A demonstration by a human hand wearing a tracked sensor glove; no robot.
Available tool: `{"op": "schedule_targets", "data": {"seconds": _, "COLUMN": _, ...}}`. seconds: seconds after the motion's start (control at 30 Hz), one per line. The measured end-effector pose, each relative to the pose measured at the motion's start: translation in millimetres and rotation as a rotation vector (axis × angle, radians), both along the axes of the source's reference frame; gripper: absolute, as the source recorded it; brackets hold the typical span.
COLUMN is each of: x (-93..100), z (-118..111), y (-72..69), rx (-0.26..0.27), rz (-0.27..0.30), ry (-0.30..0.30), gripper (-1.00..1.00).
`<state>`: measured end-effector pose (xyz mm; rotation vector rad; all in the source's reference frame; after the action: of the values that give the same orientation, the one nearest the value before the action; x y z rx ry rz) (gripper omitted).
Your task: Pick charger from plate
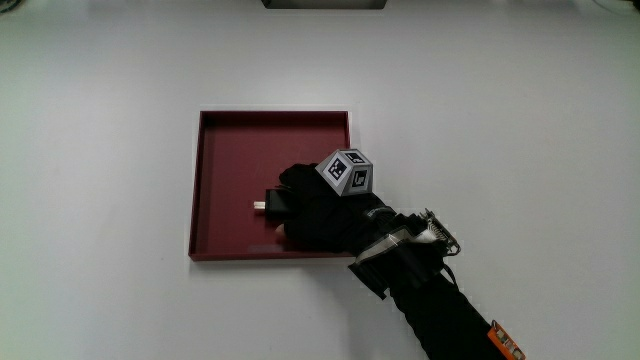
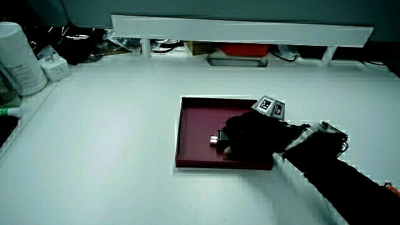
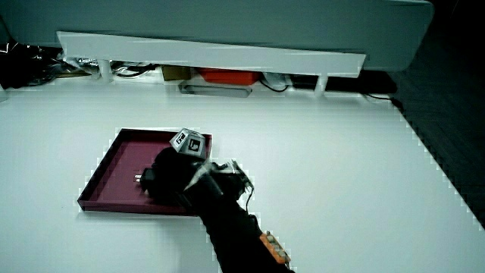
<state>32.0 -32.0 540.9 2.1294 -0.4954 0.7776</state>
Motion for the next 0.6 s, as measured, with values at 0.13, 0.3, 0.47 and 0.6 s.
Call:
{"op": "schedule_targets", "data": {"seconds": 0.13, "x": -0.8, "z": 3.0, "y": 1.9, "rx": 0.060, "rz": 0.020, "ry": 0.027, "gripper": 0.67}}
{"op": "schedule_targets", "data": {"seconds": 0.3, "x": -1.6, "z": -3.2, "y": 3.0, "rx": 0.114, "rz": 0.031, "ry": 0.035, "gripper": 0.81}}
{"op": "schedule_targets", "data": {"seconds": 0.47, "x": 0.1, "z": -2.0, "y": 3.4, "rx": 0.114, "rz": 0.036, "ry": 0.008, "gripper": 0.94}}
{"op": "schedule_targets", "data": {"seconds": 0.6, "x": 1.5, "z": -4.3, "y": 2.2, "rx": 0.118, "rz": 0.038, "ry": -0.003, "gripper": 1.00}}
